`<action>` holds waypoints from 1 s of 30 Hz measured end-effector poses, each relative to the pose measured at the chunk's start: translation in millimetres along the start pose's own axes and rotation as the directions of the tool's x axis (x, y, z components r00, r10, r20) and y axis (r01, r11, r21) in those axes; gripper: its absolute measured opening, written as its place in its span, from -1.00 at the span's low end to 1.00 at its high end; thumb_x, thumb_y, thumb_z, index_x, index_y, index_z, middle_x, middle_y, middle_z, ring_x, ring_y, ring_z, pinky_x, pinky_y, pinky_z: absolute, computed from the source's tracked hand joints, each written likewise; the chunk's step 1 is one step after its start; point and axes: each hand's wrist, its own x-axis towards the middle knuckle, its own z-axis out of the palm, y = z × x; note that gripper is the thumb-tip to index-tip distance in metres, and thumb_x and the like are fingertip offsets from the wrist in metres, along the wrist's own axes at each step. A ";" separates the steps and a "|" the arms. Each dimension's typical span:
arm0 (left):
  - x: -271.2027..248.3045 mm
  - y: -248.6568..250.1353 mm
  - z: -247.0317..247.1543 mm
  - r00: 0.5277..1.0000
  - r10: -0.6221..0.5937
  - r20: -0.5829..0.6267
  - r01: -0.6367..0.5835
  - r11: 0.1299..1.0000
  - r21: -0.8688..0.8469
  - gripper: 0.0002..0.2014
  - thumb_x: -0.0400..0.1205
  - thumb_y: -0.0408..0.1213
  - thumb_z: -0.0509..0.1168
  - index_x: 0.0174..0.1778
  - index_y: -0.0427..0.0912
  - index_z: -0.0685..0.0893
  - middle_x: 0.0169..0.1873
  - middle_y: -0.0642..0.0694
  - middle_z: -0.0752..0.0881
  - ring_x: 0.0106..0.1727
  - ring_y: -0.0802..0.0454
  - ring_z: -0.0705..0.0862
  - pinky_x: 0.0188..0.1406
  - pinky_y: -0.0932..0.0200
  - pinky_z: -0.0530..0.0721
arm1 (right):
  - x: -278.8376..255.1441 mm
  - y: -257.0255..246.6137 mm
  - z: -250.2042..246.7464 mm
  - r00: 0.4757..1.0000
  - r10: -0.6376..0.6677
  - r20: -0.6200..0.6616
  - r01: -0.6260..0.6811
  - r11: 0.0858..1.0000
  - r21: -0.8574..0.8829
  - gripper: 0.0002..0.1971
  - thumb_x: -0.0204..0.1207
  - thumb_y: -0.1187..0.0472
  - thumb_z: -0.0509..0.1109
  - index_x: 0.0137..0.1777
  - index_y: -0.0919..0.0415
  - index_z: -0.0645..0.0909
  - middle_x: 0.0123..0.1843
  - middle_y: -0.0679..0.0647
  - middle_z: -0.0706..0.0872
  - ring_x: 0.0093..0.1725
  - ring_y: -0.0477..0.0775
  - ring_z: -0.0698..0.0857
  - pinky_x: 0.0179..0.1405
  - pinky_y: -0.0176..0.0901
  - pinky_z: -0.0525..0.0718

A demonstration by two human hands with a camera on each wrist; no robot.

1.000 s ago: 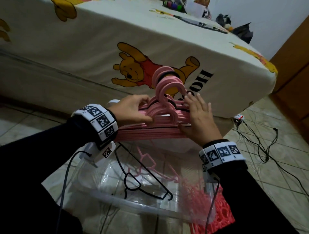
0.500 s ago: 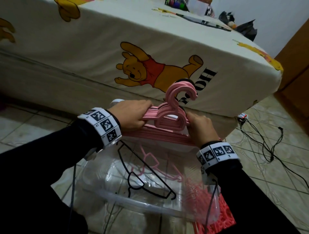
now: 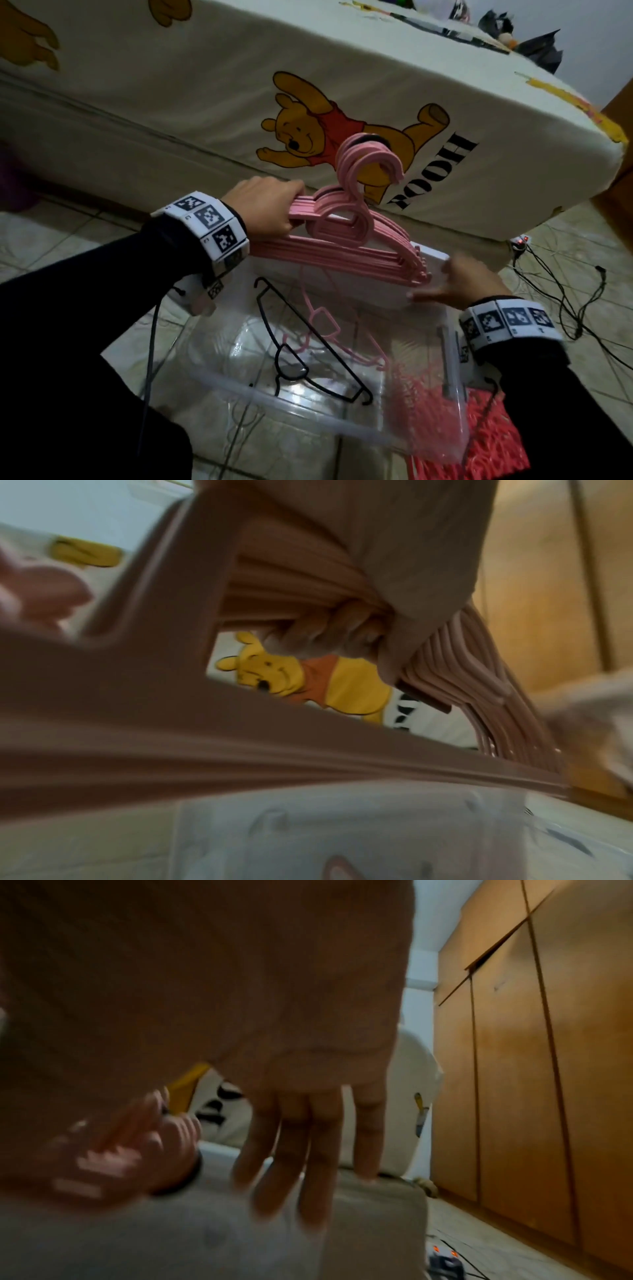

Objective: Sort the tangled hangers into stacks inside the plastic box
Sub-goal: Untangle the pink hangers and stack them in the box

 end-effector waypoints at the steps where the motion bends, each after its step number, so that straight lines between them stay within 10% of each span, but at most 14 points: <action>1: -0.5 -2.6 -0.6 1.000 -0.011 0.001 0.011 1.000 -0.008 -0.69 0.53 0.12 0.32 0.07 0.06 0.48 -0.05 -0.12 0.71 -0.15 -0.18 0.58 -0.24 0.07 0.40 | 1.9 6.0 7.6 0.990 0.039 0.133 -0.027 0.996 -0.087 -0.16 -0.11 -0.55 0.48 -0.08 0.18 0.64 0.01 0.12 0.73 -0.07 0.13 0.68 -0.05 -0.09 0.66; 9: 5.5 4.2 -3.9 0.995 0.003 0.101 0.012 0.990 -0.142 -0.31 0.15 0.41 0.46 0.02 0.05 0.47 -0.12 0.05 0.62 -0.10 -0.03 0.58 -0.14 0.08 0.54 | 4.2 -86.7 120.4 0.862 -0.327 0.387 0.409 0.900 -0.151 -0.70 0.48 0.02 0.32 0.14 0.15 0.63 0.14 0.19 0.73 0.10 0.22 0.72 0.00 -0.11 0.60; 14: 9.9 12.4 -0.6 0.996 0.026 0.084 -0.009 0.979 -0.202 -0.11 0.08 0.57 0.21 0.14 -0.03 0.54 -0.03 -0.01 0.69 -0.05 -0.05 0.62 -0.03 -0.01 0.62 | 0.1 -140.9 167.5 0.675 -0.602 0.426 0.727 0.641 -0.246 -0.68 0.60 0.25 0.19 0.32 0.25 0.54 0.28 0.22 0.64 0.25 0.22 0.62 -0.04 -0.25 0.43; 24: 17.6 10.6 8.8 0.999 0.030 0.015 -0.026 0.973 -0.231 -0.16 0.11 0.60 0.14 0.09 0.02 0.55 -0.08 0.03 0.70 -0.08 -0.04 0.63 -0.05 -0.05 0.62 | -4.1 -200.9 230.1 0.332 -0.747 0.576 0.934 0.173 -0.314 -0.64 0.70 0.24 0.07 0.40 0.35 0.47 0.43 0.36 0.46 0.43 0.30 0.41 0.36 0.19 0.36; 30: 18.5 8.0 12.6 0.998 0.038 0.044 -0.026 0.970 -0.241 -0.19 0.07 0.61 0.14 0.05 0.08 0.52 -0.09 0.05 0.71 -0.09 -0.02 0.65 -0.07 0.00 0.62 | -3.7 -206.1 233.4 0.513 -0.657 0.553 0.858 0.383 -0.343 -0.84 0.51 0.24 0.33 -0.10 0.21 0.76 -0.03 0.11 0.77 0.05 0.17 0.69 -0.05 -0.09 0.52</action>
